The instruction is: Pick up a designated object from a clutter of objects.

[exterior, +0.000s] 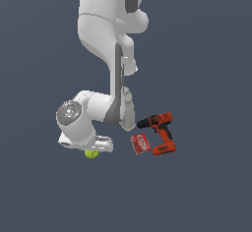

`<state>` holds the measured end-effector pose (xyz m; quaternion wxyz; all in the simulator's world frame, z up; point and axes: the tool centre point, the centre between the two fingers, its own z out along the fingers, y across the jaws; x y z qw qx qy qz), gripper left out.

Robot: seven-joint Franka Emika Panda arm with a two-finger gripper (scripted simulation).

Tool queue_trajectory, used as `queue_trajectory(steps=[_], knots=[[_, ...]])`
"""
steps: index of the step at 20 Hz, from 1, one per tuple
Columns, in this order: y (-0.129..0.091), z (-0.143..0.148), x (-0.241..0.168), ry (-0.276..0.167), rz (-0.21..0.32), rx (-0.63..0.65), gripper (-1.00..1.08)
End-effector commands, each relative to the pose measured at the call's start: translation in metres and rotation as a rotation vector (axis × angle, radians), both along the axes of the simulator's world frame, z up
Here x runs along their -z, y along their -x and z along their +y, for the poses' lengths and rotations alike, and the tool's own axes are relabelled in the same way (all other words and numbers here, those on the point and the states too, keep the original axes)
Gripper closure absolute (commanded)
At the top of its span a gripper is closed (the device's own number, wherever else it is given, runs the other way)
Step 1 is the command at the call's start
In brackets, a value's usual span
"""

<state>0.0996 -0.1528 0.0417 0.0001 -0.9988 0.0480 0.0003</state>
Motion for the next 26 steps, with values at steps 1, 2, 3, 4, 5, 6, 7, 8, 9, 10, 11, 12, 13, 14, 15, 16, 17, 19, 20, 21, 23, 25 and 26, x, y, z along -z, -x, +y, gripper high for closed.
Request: queue_trajectory(steps=[1, 2, 3, 4, 5, 6, 7, 8, 9, 10, 11, 12, 13, 14, 15, 16, 17, 19, 20, 21, 23, 25, 26], knots=[[0.0, 0.0, 0.0, 0.0, 0.0, 0.0, 1.08], [0.0, 0.0, 0.0, 0.0, 0.0, 0.0, 1.08], [0.0, 0.0, -0.001, 0.0, 0.0, 0.0, 1.08], [0.001, 0.0, -0.002, 0.0, 0.0, 0.0, 1.08], [0.001, 0.0, -0.004, 0.0, 0.0, 0.0, 1.08], [0.002, 0.0, -0.006, 0.0, 0.0, 0.0, 1.08], [0.003, 0.0, -0.008, 0.0, 0.0, 0.0, 1.08], [0.003, 0.0, -0.011, 0.0, 0.0, 0.0, 1.08], [0.005, 0.0, -0.015, 0.0, 0.0, 0.0, 1.08], [0.006, -0.001, -0.019, 0.0, 0.0, 0.0, 1.08], [0.007, -0.001, -0.023, 0.0, 0.0, 0.0, 1.08], [0.009, -0.001, -0.028, 0.0, 0.0, 0.0, 1.08], [0.01, -0.001, -0.034, 0.0, 0.0, 0.0, 1.08], [0.012, -0.002, -0.04, 0.0, 0.0, 0.0, 1.08], [0.014, -0.002, -0.047, -0.001, 0.0, 0.0, 1.08], [0.016, -0.002, -0.054, -0.001, 0.0, 0.0, 1.08], [0.019, -0.003, -0.061, -0.001, 0.0, 0.0, 1.08], [0.024, -0.003, -0.079, -0.001, 0.0, 0.0, 1.08], [0.027, -0.004, -0.088, -0.001, 0.0, 0.0, 1.08], [0.03, -0.004, -0.098, -0.001, 0.0, 0.0, 1.08], [0.036, -0.005, -0.119, -0.001, 0.0, 0.0, 1.08], [0.043, -0.006, -0.141, -0.001, 0.0, 0.0, 1.08], [0.046, -0.007, -0.152, -0.001, 0.0, 0.0, 1.08]])
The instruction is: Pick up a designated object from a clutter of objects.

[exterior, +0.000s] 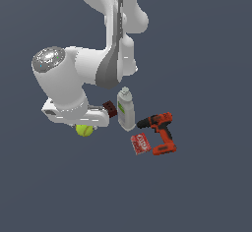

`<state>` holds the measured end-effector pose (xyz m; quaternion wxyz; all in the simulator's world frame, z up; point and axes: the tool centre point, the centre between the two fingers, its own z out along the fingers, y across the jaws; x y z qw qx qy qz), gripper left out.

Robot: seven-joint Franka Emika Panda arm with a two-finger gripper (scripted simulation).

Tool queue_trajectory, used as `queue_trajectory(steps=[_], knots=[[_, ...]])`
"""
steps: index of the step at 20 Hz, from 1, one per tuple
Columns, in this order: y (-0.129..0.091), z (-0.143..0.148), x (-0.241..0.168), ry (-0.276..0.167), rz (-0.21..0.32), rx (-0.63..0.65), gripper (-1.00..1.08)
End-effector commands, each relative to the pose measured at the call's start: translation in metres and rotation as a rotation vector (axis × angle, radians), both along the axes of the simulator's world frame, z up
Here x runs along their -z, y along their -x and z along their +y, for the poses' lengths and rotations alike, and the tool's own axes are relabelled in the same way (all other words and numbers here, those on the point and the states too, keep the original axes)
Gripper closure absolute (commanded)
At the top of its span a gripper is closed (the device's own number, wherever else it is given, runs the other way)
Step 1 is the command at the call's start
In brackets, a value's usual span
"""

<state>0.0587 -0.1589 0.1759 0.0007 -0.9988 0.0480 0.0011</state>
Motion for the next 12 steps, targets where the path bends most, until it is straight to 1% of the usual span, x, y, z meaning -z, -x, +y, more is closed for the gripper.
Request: queue_trajectory(steps=[1, 12], knots=[[0.008, -0.001, -0.029, 0.0, -0.002, 0.0, 1.08], [0.043, -0.008, -0.156, 0.001, -0.002, 0.001, 1.08]])
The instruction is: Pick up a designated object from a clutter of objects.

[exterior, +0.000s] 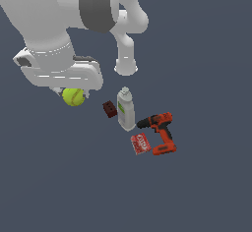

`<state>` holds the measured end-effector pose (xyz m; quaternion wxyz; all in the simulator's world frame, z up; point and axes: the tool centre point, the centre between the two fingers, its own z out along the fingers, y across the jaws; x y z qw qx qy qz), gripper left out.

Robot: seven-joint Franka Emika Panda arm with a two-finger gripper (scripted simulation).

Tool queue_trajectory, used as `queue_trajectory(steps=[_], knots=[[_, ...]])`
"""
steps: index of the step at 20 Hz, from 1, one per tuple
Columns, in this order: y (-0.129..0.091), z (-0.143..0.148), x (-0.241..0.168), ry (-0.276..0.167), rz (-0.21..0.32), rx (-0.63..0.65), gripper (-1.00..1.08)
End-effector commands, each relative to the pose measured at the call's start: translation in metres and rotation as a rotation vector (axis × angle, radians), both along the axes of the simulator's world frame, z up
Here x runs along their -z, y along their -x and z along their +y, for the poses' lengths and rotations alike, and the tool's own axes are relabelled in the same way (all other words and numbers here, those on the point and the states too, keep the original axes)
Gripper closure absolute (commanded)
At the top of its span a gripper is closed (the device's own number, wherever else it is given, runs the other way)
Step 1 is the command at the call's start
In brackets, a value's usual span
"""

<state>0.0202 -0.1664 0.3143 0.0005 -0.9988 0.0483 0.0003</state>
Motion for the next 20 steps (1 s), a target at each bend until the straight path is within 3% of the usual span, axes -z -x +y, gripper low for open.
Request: queue_trajectory(steps=[1, 10, 20], knots=[[0.008, -0.001, -0.027, 0.0, 0.0, 0.0, 1.08], [0.024, -0.005, -0.095, 0.001, 0.0, 0.0, 1.08], [0.027, -0.007, -0.118, 0.001, -0.001, -0.001, 1.08]])
